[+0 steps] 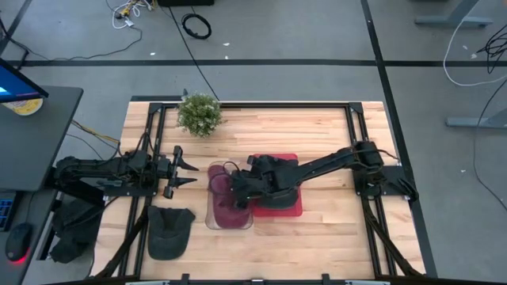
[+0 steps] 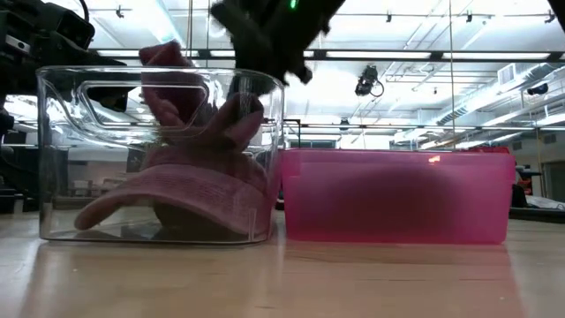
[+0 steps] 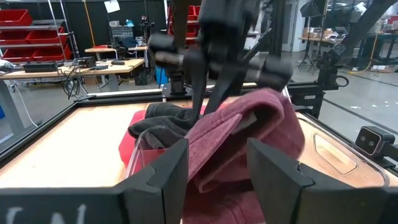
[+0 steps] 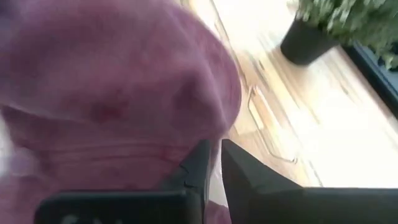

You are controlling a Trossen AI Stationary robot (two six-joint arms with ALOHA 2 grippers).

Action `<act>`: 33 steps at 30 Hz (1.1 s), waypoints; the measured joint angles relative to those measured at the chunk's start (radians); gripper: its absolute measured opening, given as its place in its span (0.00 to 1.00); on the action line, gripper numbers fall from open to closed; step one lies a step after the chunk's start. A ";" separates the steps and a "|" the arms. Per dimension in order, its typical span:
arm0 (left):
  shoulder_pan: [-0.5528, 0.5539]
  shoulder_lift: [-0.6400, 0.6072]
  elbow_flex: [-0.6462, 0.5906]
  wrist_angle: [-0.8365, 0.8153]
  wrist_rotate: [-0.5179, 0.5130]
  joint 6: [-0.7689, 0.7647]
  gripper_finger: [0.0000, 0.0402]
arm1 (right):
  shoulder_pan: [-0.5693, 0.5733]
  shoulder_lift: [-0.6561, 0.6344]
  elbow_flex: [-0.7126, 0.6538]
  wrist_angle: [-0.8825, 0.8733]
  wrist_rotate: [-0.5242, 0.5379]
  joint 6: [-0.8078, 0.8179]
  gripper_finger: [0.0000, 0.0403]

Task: Pick & Place hat
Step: Put the red cap into the transparent bin

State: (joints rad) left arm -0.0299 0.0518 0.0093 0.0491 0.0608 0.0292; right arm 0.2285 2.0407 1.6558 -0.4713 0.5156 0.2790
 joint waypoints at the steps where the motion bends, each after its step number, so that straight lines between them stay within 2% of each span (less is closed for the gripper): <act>1: 0.000 0.000 0.000 0.000 0.000 0.000 0.42 | 0.006 -0.014 0.000 0.011 0.000 0.000 0.11; 5: 0.000 0.000 0.000 0.000 0.000 0.000 0.42 | 0.032 -0.066 0.000 0.071 0.000 -0.018 0.12; 8: 0.000 0.000 0.000 0.000 0.000 0.000 0.42 | 0.048 -0.072 0.000 0.178 0.000 -0.042 0.12; 12: 0.000 0.000 0.000 0.000 0.000 0.000 0.42 | 0.050 -0.039 0.000 0.369 -0.001 -0.098 0.12; 15: 0.000 0.000 0.000 0.000 0.000 0.000 0.42 | 0.028 0.004 0.000 0.438 -0.041 -0.102 0.12; 17: 0.000 0.000 0.000 0.000 0.000 0.000 0.42 | 0.006 0.029 0.000 0.433 -0.106 -0.068 0.12; 20: 0.000 0.000 0.000 0.000 0.000 0.000 0.42 | -0.029 0.051 0.000 0.391 -0.372 0.014 0.12; 22: 0.000 0.000 0.000 0.000 0.000 0.000 0.42 | -0.042 0.052 0.000 0.360 -0.493 0.083 0.12; 26: 0.000 0.000 0.000 0.000 0.000 0.000 0.42 | -0.039 0.055 0.000 0.282 -0.483 0.131 0.11; 33: 0.000 0.000 0.000 0.000 0.000 0.000 0.42 | -0.042 0.071 0.000 0.264 -0.479 0.124 0.06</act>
State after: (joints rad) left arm -0.0299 0.0521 0.0090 0.0490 0.0608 0.0296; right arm 0.1867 2.1112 1.6555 -0.2075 0.0368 0.4032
